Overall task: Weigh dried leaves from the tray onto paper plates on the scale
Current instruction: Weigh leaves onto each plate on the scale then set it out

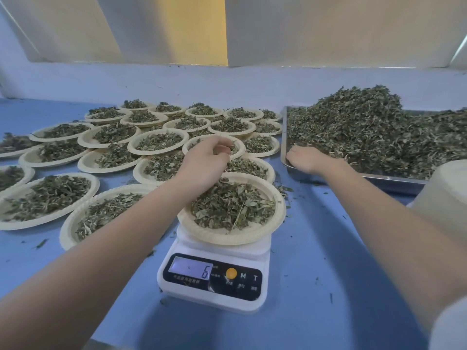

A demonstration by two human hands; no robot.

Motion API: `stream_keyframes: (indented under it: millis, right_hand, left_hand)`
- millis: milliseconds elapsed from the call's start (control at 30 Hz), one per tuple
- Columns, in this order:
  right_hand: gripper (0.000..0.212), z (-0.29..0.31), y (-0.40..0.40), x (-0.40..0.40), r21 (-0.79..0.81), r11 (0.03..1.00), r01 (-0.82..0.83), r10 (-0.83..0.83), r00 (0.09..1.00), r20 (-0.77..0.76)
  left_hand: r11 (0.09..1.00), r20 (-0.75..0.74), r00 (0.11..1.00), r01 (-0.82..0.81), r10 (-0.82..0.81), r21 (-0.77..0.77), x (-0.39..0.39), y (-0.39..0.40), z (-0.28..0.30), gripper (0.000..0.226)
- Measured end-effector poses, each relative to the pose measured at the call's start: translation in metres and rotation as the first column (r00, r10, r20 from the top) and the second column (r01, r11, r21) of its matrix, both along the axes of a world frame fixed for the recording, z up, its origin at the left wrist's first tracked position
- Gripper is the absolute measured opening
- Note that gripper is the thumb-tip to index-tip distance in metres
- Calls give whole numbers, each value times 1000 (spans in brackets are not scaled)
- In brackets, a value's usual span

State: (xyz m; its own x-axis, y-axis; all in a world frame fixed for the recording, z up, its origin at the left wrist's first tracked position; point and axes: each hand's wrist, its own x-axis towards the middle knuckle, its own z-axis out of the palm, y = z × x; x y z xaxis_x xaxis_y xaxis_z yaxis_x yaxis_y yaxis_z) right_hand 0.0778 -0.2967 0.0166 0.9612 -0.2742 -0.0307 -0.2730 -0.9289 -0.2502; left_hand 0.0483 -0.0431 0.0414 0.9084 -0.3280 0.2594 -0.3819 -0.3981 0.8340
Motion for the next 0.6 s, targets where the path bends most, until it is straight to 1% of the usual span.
stream_keyframes:
  millis: [100, 133, 200, 267, 333, 367, 433, 467, 500, 533, 567, 600]
  right_hand:
    - [55, -7, 0, -9, -60, 996, -70, 74, 996, 52]
    - [58, -9, 1, -12, -98, 990, -105, 113, 991, 75]
    - [52, -7, 3, -17, -105, 988, -117, 134, 977, 168]
    - [48, 2, 7, -19, -65, 995, -69, 86, 950, 300]
    - [45, 15, 22, -24, -15, 999, -32, 36, 891, 452]
    - [45, 20, 35, -28, 37, 996, -78, 48, 855, 516]
    - [45, 28, 69, -42, 175, 950, -259, 114, 808, 578]
    - [44, 31, 87, -51, 203, 914, -352, 186, 806, 562]
    - [41, 34, 102, -60, 201, 884, -423, 283, 825, 489]
    - [39, 36, 112, -69, 204, 855, -477, 389, 849, 358]
    - [46, 37, 117, -74, 233, 822, -520, 481, 852, 204]
    - [58, 38, 116, -78, 281, 799, -531, 530, 844, 87]
  left_hand:
    - [1000, -6, 1000, -14, 14, -26, -1, 0, -1, 32]
    - [999, -5, 1000, -22, 22, -37, -1, 0, -2, 33]
    - [999, 7, 999, -40, 40, -37, -2, 2, -3, 34]
    - [998, 29, 998, -55, 56, -33, -2, 4, -3, 33]
    - [995, 37, 996, -76, 78, -58, -2, 9, -3, 31]
    - [993, 38, 995, -89, 92, -78, -1, 12, -2, 31]
    - [987, 40, 992, -115, 121, -111, 0, 19, -2, 30]
    - [985, 39, 990, -127, 132, -121, 0, 22, -1, 30]
    - [982, 38, 989, -136, 142, -129, 0, 25, -1, 30]
    - [980, 36, 988, -145, 151, -138, 0, 29, -1, 29]
    - [976, 32, 986, -157, 164, -148, -1, 32, -1, 29]
    - [973, 23, 985, -167, 173, -157, -2, 35, -2, 29]
